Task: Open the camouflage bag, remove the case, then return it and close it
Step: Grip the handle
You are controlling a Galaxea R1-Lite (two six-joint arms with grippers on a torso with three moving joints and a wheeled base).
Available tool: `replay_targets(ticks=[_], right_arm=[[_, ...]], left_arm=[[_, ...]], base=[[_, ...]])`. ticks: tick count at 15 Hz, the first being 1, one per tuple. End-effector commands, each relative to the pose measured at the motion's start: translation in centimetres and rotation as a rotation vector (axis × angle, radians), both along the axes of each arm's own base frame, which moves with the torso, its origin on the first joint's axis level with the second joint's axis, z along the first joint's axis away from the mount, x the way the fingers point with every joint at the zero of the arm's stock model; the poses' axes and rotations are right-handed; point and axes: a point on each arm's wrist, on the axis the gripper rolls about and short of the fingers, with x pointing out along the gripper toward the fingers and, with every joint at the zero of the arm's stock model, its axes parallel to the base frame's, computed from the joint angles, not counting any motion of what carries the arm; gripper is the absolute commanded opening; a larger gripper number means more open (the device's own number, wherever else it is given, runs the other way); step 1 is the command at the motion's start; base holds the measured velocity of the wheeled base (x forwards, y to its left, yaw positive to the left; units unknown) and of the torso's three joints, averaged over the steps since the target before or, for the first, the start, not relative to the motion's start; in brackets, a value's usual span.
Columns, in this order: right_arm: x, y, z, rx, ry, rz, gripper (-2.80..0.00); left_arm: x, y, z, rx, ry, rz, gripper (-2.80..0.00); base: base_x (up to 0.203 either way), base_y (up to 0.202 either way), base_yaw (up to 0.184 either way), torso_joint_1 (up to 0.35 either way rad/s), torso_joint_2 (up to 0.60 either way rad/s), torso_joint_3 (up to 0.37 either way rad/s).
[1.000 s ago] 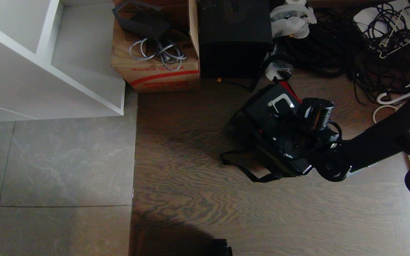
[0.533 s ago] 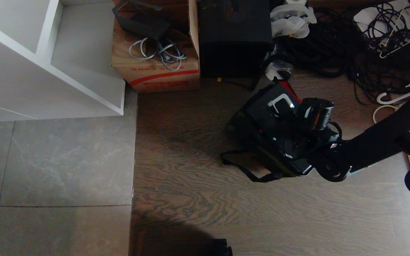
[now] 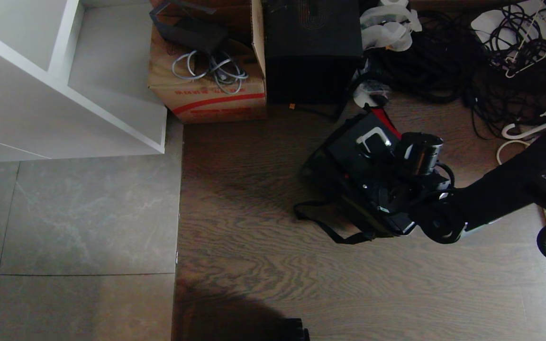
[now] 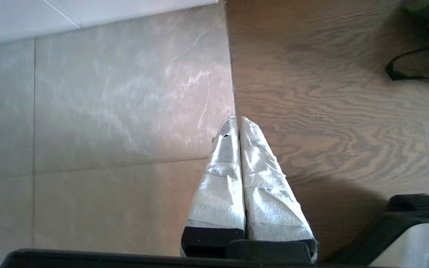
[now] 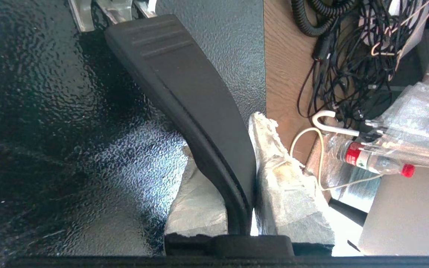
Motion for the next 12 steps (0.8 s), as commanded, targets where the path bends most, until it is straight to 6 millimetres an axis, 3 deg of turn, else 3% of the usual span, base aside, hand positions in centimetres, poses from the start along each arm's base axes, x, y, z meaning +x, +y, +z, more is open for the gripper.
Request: replay_targets(ticks=[1,6,8,12], right_arm=[[0.07,0.04,-0.03,-0.002,-0.003,-0.003,-2.80],[0.09,0.04,-0.29,-0.004,0.001,-0.003,-2.80],[0.06,0.03,-0.44,-0.005,0.005,-0.004,-2.80],[0.03,0.02,-0.47,-0.005,0.004,-0.004,-2.80]], left_arm=[[0.16,-0.03,-0.43,0.023,0.006,-0.011,-2.80],[0.24,-0.01,-0.34,-0.105,-0.024,-0.009,-2.80],[0.24,-0.04,-1.10,-0.104,0.055,-0.019,-2.80],[0.26,-0.06,-0.96,-0.096,0.038,-0.026,-2.80]], base=[[0.000,0.000,0.000,0.000,0.00,0.000],[0.000,0.000,0.000,0.000,0.00,0.000],[0.000,0.000,0.000,0.000,0.00,0.000],[0.000,0.000,0.000,0.000,0.00,0.000]])
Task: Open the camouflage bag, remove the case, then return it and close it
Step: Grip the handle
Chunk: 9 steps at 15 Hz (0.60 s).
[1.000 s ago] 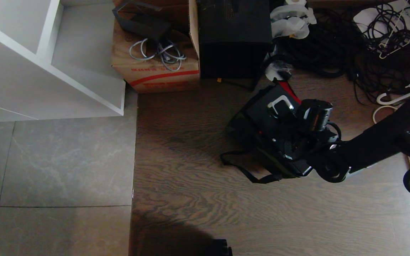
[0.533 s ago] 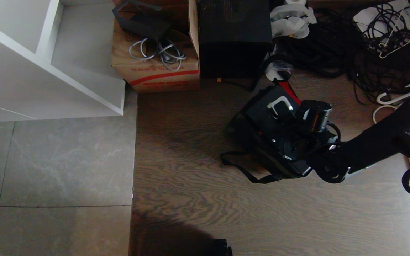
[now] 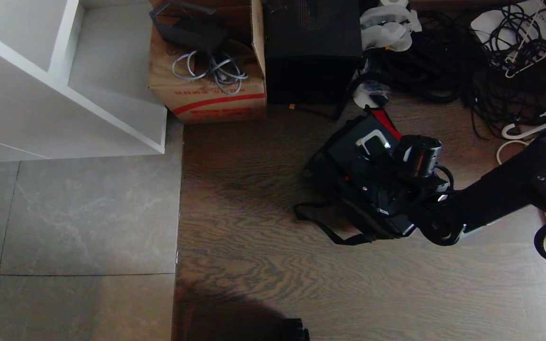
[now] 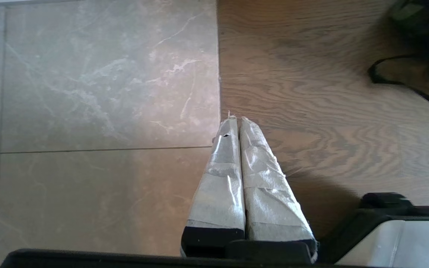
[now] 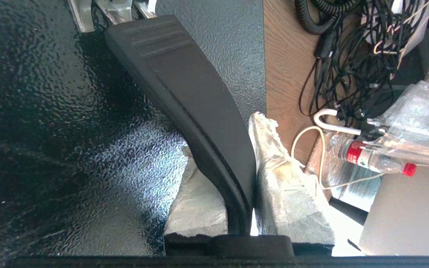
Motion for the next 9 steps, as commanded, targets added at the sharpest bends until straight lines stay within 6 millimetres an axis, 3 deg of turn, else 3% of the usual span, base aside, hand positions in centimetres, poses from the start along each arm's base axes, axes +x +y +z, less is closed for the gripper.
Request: replay_targets(ticks=[1,9], right_arm=[[0.02,0.02,0.01,-0.003,-0.003,-0.004,-2.80],[0.14,0.07,0.18,0.000,-0.010,-0.002,-2.80]], left_arm=[[0.06,0.01,-0.25,0.013,0.011,0.004,-2.80],[0.07,0.01,-0.31,0.017,0.014,0.004,-2.80]], base=[[0.000,0.000,0.000,0.000,0.00,0.000],[0.000,0.000,0.000,0.000,0.00,0.000]])
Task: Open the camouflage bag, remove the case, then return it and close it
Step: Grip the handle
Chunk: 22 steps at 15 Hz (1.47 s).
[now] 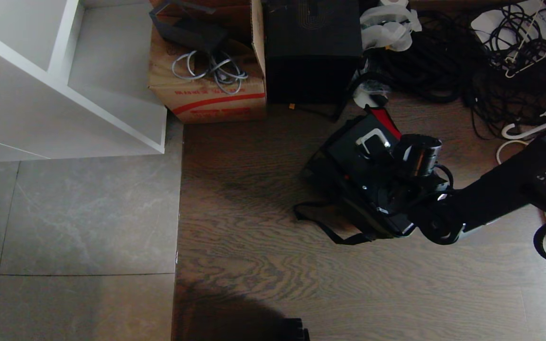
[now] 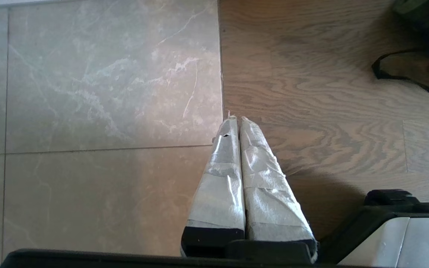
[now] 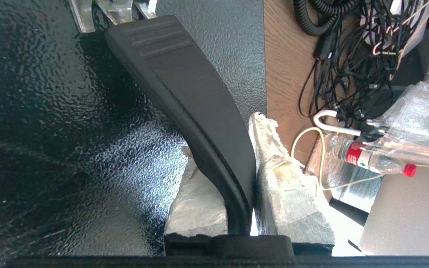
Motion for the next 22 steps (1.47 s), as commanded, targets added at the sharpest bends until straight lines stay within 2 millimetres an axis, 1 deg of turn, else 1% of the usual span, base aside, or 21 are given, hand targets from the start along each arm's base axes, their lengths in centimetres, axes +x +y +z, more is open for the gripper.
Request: replay_targets(ticks=[1,22], right_arm=[[0.04,0.02,-0.05,-0.006,-0.001,-0.004,-2.80],[-0.03,0.00,-0.10,-0.010,-0.002,-0.004,-2.80]], left_arm=[[0.07,0.00,-0.26,0.001,0.009,0.000,-2.80],[0.07,0.00,-0.26,-0.004,0.010,0.001,-2.80]], base=[[0.000,0.000,0.000,0.000,0.00,0.000],[0.000,-0.006,0.002,0.000,0.00,0.000]])
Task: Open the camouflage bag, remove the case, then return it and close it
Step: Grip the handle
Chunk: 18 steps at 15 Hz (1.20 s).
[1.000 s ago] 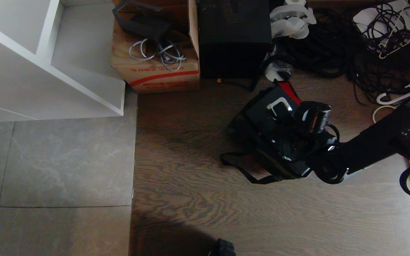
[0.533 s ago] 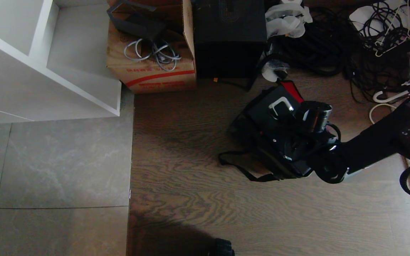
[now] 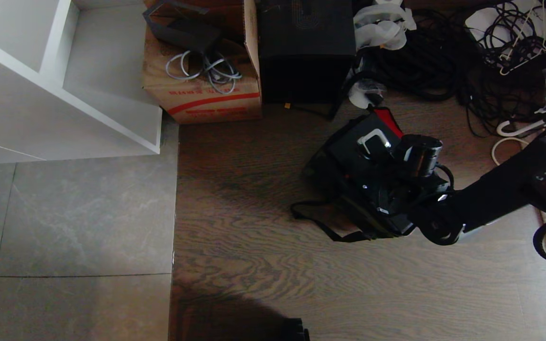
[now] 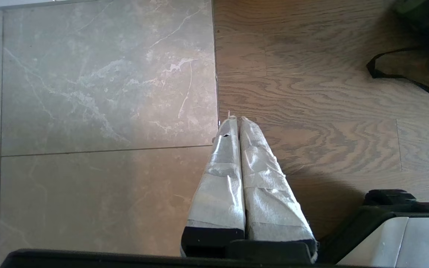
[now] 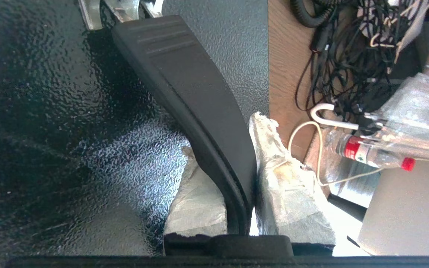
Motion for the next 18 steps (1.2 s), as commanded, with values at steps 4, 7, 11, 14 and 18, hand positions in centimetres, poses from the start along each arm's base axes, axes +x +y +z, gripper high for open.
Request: replay_targets(ticks=[4,7,11,14,18], right_arm=[[0.0,0.0,-0.1,-0.004,0.001,-0.002,-2.80],[-0.1,0.0,0.0,-0.005,-0.004,-0.002,-2.80],[0.0,0.0,0.1,-0.007,-0.010,-0.002,-2.80],[0.0,0.0,0.1,-0.009,-0.008,-0.003,-2.80],[0.0,0.0,0.1,-0.009,-0.008,-0.003,-2.80]], left_arm=[[0.1,0.0,-0.3,-0.009,0.009,0.002,-2.80],[0.1,0.0,-0.3,-0.009,0.009,0.001,-2.80],[-0.7,0.0,2.2,-0.040,-0.084,-0.012,-2.80],[-2.9,0.0,6.3,-0.060,-0.166,-0.018,-2.80],[-5.0,-0.1,7.7,-0.076,-0.082,-0.076,-2.80]], base=[[0.000,0.000,0.000,0.000,0.00,0.000],[0.000,0.000,0.000,0.000,0.00,0.000],[0.000,0.000,0.000,0.000,0.00,0.000],[0.000,0.000,0.000,0.000,0.00,0.000],[0.000,0.000,0.000,0.000,0.00,0.000]])
